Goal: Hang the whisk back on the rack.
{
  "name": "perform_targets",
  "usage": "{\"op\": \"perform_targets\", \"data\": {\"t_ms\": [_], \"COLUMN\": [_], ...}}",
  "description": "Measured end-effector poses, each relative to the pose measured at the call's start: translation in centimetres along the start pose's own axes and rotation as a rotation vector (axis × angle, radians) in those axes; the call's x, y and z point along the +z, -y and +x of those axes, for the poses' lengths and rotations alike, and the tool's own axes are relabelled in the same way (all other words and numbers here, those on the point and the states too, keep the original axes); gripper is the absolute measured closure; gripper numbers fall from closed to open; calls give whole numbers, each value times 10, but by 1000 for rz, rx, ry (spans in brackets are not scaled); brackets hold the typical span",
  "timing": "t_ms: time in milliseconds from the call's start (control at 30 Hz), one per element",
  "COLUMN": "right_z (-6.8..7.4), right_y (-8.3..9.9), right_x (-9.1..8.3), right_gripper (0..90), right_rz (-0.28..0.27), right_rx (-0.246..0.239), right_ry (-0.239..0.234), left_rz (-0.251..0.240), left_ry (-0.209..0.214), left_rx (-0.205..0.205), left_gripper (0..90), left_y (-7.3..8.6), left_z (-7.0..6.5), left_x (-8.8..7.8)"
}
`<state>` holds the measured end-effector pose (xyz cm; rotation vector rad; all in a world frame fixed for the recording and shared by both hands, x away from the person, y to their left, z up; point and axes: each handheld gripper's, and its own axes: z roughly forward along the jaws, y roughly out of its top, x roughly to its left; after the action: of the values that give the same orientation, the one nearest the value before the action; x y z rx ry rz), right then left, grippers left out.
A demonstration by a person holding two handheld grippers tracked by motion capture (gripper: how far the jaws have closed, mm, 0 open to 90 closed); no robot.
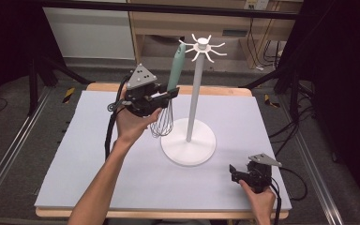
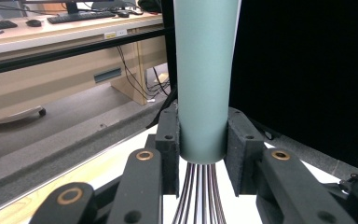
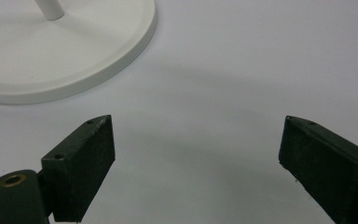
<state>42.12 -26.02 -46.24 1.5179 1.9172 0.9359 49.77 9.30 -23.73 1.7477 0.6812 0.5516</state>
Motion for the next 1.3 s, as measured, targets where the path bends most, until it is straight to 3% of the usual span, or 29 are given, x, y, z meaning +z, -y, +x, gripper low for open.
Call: {"op": "perform_targets", "data": {"t_ms": [633,1300], "right_z": [0,-2], "right_y": [0,0], "right_x": [0,1], "right_gripper": [114,114], "right_rz": [-2,0], "right_rx": [-2,2], "right_ry": [1,5], "left_rz": [4,-26], "left_ry": [9,-2], "left_rx": [8,-9], "left_gripper": [686,685], "left_y": [2,10], "left_z": [-3,-2], "left_x": [10,25]}}
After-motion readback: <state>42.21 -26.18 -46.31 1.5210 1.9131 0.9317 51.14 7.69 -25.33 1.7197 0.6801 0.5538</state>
